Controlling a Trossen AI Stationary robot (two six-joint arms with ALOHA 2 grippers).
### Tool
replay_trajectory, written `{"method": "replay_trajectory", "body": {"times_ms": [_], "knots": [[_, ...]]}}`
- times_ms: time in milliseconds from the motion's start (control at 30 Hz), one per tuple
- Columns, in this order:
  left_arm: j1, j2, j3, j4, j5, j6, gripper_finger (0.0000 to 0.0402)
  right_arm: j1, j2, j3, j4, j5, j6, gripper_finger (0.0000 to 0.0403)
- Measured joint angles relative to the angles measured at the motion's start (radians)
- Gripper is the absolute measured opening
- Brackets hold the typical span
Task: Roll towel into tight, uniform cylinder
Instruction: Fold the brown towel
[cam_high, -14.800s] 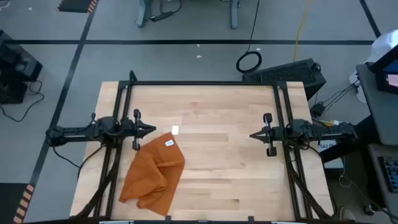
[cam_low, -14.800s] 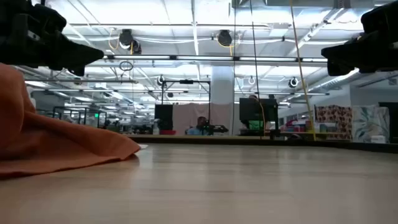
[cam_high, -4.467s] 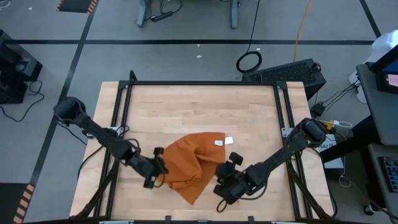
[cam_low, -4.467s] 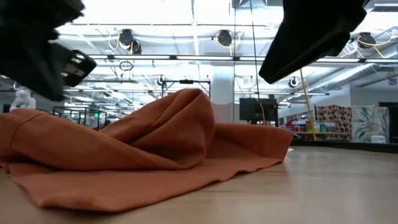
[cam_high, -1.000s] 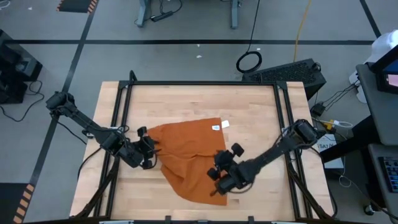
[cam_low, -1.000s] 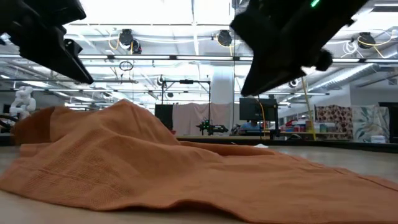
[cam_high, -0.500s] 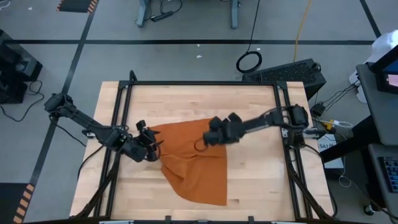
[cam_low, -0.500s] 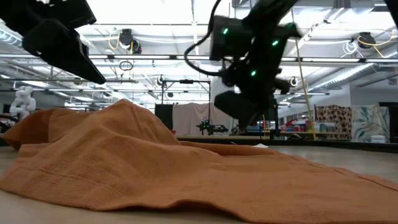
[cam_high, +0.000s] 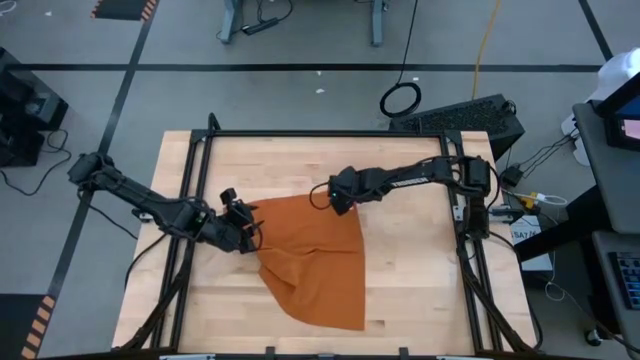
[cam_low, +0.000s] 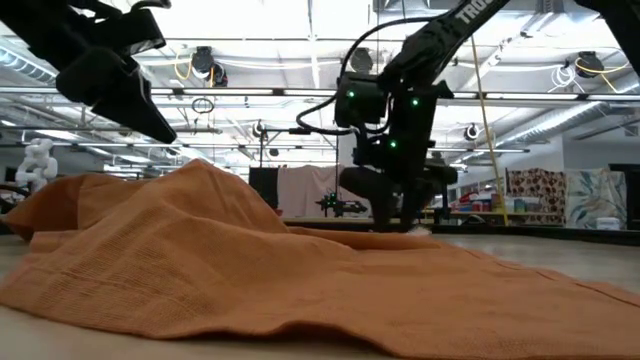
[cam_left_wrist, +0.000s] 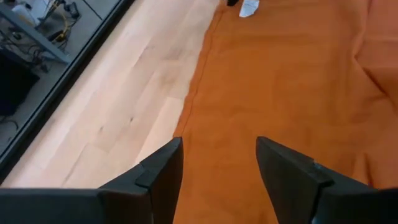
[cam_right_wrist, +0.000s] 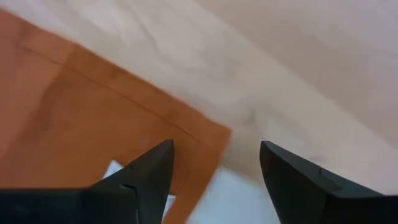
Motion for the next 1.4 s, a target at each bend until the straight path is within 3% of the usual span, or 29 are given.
{"method": "replay_trajectory", "body": {"times_ms": [200,533,733,967,1400], "knots": [[0.033,0.0,0.0,0.012,0.013,0.081,0.0209,0.007,-0.007,-0.065,0.081,-0.045,0.039,0.0179],[0.113,0.001,0.0,0.105,0.066,0.199,0.0209,0.053,-0.009,-0.098,0.168,0.02,0.026,0.001],[0.151,0.042,0.0,0.159,0.134,0.278,0.0209,0.059,-0.004,-0.06,0.149,0.006,-0.01,0.002],[0.182,0.148,0.0,0.279,0.193,0.357,0.0209,0.08,-0.056,0.018,0.135,0.012,-0.084,0.0003],[0.234,0.193,0.0,0.384,0.198,0.387,0.0209,0.229,-0.303,0.051,0.121,0.198,-0.159,0.0003]]}}
